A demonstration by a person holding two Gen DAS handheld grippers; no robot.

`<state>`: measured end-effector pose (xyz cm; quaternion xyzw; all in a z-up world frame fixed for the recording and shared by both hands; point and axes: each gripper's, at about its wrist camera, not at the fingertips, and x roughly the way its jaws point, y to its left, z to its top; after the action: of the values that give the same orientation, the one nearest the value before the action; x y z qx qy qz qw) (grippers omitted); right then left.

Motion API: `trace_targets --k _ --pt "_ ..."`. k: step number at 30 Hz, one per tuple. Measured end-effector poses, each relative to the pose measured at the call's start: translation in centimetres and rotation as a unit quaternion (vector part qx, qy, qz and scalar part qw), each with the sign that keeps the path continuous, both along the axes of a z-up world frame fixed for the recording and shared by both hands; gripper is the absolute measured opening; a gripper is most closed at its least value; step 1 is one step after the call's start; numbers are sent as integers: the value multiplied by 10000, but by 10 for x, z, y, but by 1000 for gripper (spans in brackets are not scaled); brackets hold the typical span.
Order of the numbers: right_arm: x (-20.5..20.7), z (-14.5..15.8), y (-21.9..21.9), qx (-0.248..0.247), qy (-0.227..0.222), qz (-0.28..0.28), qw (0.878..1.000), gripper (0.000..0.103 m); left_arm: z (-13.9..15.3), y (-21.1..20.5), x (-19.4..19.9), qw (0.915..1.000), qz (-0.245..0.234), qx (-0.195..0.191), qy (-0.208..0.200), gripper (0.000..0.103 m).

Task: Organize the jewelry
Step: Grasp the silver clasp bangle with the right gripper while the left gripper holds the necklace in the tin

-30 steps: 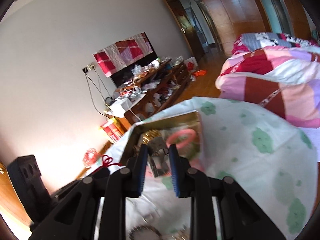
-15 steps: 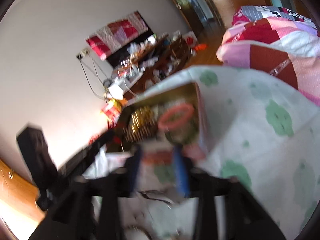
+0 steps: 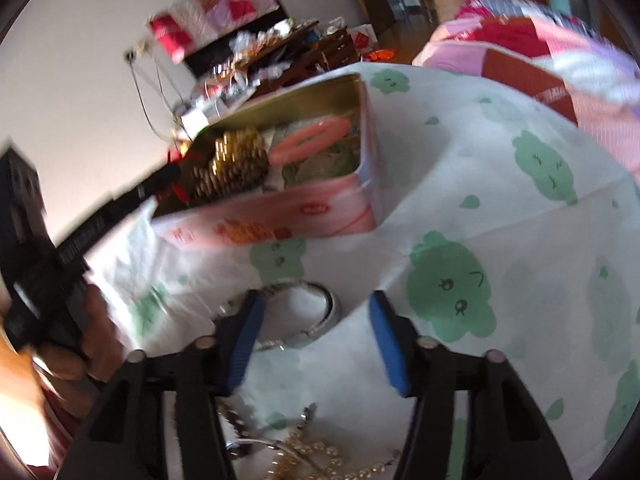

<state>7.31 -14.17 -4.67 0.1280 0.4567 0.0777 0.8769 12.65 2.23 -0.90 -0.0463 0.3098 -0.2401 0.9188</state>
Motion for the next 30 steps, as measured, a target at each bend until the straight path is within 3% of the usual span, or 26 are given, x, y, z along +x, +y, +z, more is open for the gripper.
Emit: trace_targets --k 1,2,3,7,16,21,23,25,30 --pt "0 1 6 -330 -81 21 9994 33 0 -1 -1 10000 -3 20 -9 5" --pt "1 0 11 -530 -80 59 9985 26 -1 -1 -1 10000 -3 28 -13 5" --pt "3 -1 13 -569 -84 95 9983 12 -1 -1 -1 10000 2 39 -14 5" --pt "2 4 12 -463 -183 91 9987 7 -2 0 1 10000 57 13 19 5" --pt "5 77 15 -155 -1487 185 9886 7 -6 3 4 9998 159 -43 112 5" --pt "9 74 14 712 -1079 457 9906 10 -6 4 4 9998 160 -62 118 5" --pt "4 60 20 709 -832 554 9925 18 -7 2 3 9998 140 -26 114 5" --pt "1 42 28 559 -541 592 9952 37 -7 2 2 9999 133 18 93 5" --pt "2 8 39 198 -71 509 9985 39 -7 4 2 9998 167 -16 88 5"
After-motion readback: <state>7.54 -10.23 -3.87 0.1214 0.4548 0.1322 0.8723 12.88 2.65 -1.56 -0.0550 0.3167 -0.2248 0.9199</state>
